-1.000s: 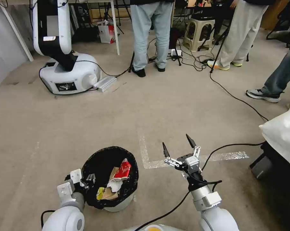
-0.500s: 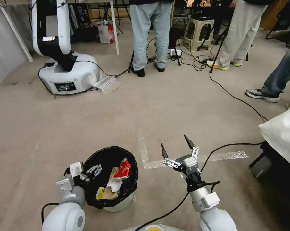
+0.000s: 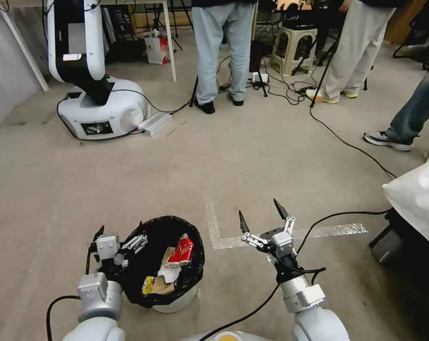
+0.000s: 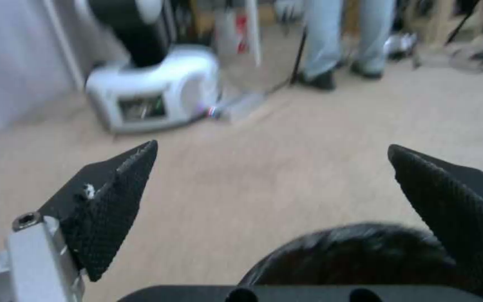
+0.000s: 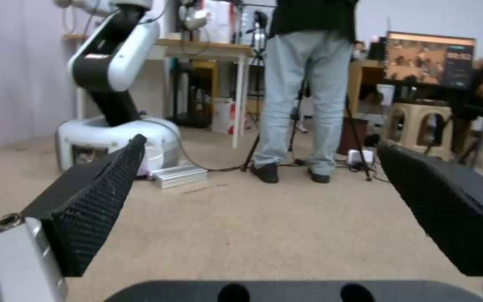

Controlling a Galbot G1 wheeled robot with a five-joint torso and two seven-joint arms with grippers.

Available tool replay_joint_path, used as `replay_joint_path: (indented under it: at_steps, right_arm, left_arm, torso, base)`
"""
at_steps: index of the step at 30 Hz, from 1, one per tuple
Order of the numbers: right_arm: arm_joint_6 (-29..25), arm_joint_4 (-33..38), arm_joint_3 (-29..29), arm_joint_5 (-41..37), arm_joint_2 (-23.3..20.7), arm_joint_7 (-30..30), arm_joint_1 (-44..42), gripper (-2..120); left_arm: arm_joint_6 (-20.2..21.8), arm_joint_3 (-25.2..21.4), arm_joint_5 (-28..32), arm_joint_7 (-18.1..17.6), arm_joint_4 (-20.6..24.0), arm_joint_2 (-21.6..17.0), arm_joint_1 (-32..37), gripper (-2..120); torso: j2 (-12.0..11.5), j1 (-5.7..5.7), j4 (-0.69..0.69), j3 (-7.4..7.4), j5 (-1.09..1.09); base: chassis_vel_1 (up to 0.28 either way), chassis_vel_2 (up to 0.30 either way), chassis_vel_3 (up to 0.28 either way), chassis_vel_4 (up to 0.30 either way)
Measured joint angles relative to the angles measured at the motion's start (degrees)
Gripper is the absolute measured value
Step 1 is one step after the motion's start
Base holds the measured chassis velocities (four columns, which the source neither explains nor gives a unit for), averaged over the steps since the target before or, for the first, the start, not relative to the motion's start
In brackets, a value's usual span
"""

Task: Pick up the trash bin, then pick up the garbage from the floor and place it into the trash bin.

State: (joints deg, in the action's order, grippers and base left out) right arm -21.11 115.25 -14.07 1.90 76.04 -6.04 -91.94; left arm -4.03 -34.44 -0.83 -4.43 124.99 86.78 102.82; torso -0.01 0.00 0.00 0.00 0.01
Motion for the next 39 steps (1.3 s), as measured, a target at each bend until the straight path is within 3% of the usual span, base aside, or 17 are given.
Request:
replay_joint_path:
  at_steps: [1,4,8,17,39]
  right_arm:
    - [0.0,0.0,0.0,0.0,0.0,0.0,0.0,100]
    - [0.21,0.5,0.5,1.02,0.88,-1.74,-0.76,100]
    - [0.36,-0.06,1.14,1.44,1.41,-2.91,-1.0,100]
    - [1.48,-1.4,2.27,3.37,2.7,-4.75,-1.12,100]
    - [1.61,-1.4,2.26,3.4,2.69,-4.76,-1.12,100]
  left_arm:
    - [0.0,0.0,0.0,0.0,0.0,0.0,0.0,100]
    - [-6.58,1.02,-1.62,0.23,-2.05,0.52,0.8,100]
    - [-8.57,2.12,-2.9,0.21,-2.75,0.67,1.96,100]
    - [-10.72,3.74,-5.48,0.44,-5.4,0.9,3.28,100]
    - [-10.42,3.68,-5.36,0.16,-5.44,0.9,3.2,100]
  torso:
    - [0.0,0.0,0.0,0.0,0.0]
    - [0.0,0.0,0.0,0.0,0.0]
    - [0.0,0.0,0.0,0.0,0.0]
    - [0.0,0.0,0.0,0.0,-0.01]
    - [0.0,0.0,0.0,0.0,-0.01]
  base:
    - [0.0,0.0,0.0,0.0]
    - [0.0,0.0,0.0,0.0]
    - [0.0,0.0,0.0,0.0]
    - [0.0,0.0,0.0,0.0]
    - [0.0,0.0,0.0,0.0]
